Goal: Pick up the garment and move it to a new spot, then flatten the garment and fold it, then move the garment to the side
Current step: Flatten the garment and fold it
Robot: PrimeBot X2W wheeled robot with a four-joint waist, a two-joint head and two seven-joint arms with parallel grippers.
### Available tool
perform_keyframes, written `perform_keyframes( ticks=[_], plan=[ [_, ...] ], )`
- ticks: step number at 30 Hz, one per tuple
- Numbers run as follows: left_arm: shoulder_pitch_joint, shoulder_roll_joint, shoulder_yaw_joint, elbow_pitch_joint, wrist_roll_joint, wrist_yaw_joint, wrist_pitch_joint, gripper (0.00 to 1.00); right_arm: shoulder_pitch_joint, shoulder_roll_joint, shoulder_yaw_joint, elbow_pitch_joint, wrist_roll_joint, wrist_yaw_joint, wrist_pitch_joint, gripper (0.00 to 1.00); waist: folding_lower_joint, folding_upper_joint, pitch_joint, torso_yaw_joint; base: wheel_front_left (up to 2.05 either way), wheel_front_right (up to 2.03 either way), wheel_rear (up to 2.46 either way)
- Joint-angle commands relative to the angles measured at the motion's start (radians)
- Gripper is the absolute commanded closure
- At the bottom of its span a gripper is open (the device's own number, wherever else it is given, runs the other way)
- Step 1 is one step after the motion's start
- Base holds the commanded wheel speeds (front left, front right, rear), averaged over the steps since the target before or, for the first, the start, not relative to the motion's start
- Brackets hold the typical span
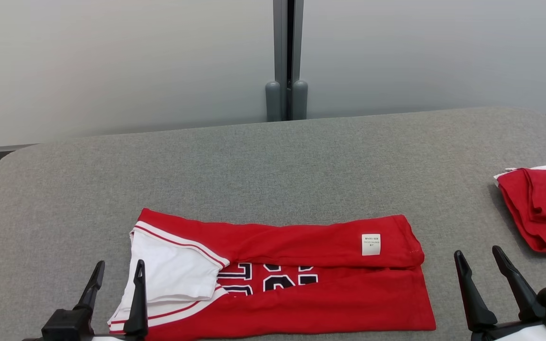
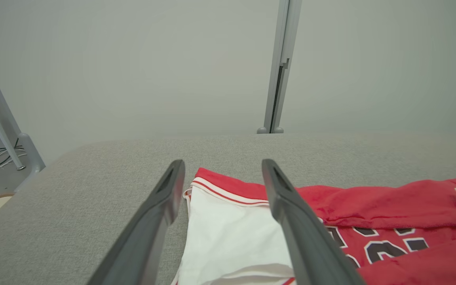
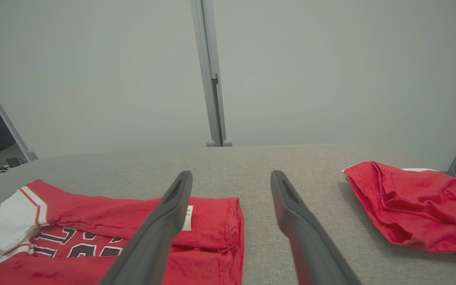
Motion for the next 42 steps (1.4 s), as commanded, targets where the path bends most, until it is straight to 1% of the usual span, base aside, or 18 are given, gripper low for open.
perform_keyframes(
  ticks=[1,10,14,19,25,26,27,32,35,36,38,39,40,41,42],
  plan=[
    [-0.011,0.008,0.001,0.002,0.000,-0.001,0.001,0.00,0.006,0.001,-0.004,-0.002,-0.001,0.000,0.000,0.00,0.0000,0.0000,0.000,0.000,0.00,0.00,0.00],
    [-0.019,0.012,-0.005,0.008,-0.004,0.003,-0.002,0.00,0.010,0.005,-0.011,0.019,0.005,0.000,0.004,0.00,0.0000,0.0000,-0.006,0.011,0.00,0.00,0.00],
    [-0.037,0.010,-0.014,0.001,0.000,0.002,-0.001,0.00,-0.012,0.001,-0.021,0.064,0.014,0.000,0.008,0.00,0.0000,0.0000,0.007,0.030,0.00,0.00,0.00],
    [-0.094,-0.005,-0.037,-0.006,0.011,-0.006,-0.008,0.00,-0.096,-0.014,-0.020,0.195,0.038,0.000,-0.002,0.00,0.0000,0.0000,0.078,0.076,0.00,0.00,0.00],
    [-0.163,-0.028,-0.061,0.021,0.019,-0.014,-0.030,0.00,-0.248,-0.032,0.033,0.445,0.083,0.000,-0.053,0.00,0.0000,0.0000,0.147,0.120,0.00,0.00,0.00],
    [-0.171,-0.028,-0.062,0.027,0.020,-0.017,-0.032,0.00,-0.267,-0.034,0.044,0.488,0.088,0.000,-0.062,0.00,0.0000,0.0000,0.155,0.124,0.00,0.00,0.00],
    [-0.171,-0.028,-0.062,0.027,0.020,-0.017,-0.032,0.00,-0.267,-0.034,0.044,0.488,0.088,0.000,-0.062,0.00,0.0000,0.0000,0.155,0.124,0.00,0.00,0.00],
    [-0.198,-0.035,-0.069,0.054,0.021,-0.021,-0.046,0.00,-0.338,-0.022,0.098,0.660,0.134,0.000,-0.106,0.00,0.0000,0.0000,0.175,0.135,0.00,0.00,0.00],
    [-0.209,-0.038,-0.073,0.064,0.023,-0.022,-0.052,0.00,-0.340,-0.006,0.135,0.737,0.163,0.000,-0.115,0.00,0.0000,0.0000,0.178,0.136,0.00,0.00,0.00],
    [-0.211,-0.039,-0.074,0.067,0.024,-0.022,-0.055,0.00,-0.334,0.003,0.148,0.756,0.176,0.000,-0.113,0.09,0.0000,0.0000,0.179,0.135,0.00,0.00,0.00],
    [-0.212,-0.039,-0.076,0.071,0.025,-0.022,-0.055,0.00,-0.316,0.018,0.178,0.789,0.191,0.000,-0.112,0.47,0.0000,0.0000,0.178,0.133,0.00,0.00,0.00],
    [-0.210,-0.039,-0.077,0.073,0.025,-0.021,-0.057,0.00,-0.304,0.026,0.190,0.800,0.203,0.000,-0.107,0.56,0.0000,0.0000,0.177,0.131,0.00,0.00,0.00],
    [-0.211,-0.039,-0.078,0.075,0.025,-0.020,-0.058,0.00,-0.294,0.030,0.201,0.808,0.207,0.000,-0.110,0.70,0.0000,0.0000,0.176,0.130,0.00,0.00,0.00],
    [-0.212,-0.039,-0.078,0.076,0.026,-0.019,-0.060,0.00,-0.287,0.032,0.208,0.814,0.218,0.000,-0.116,1.00,0.0000,0.0000,0.176,0.127,0.00,0.00,0.00],
    [-0.212,-0.038,-0.077,0.076,0.025,-0.017,-0.061,0.00,-0.284,0.034,0.215,0.820,0.222,0.000,-0.121,1.00,0.0000,0.0000,0.176,0.122,0.00,0.00,0.00]
  ],
)
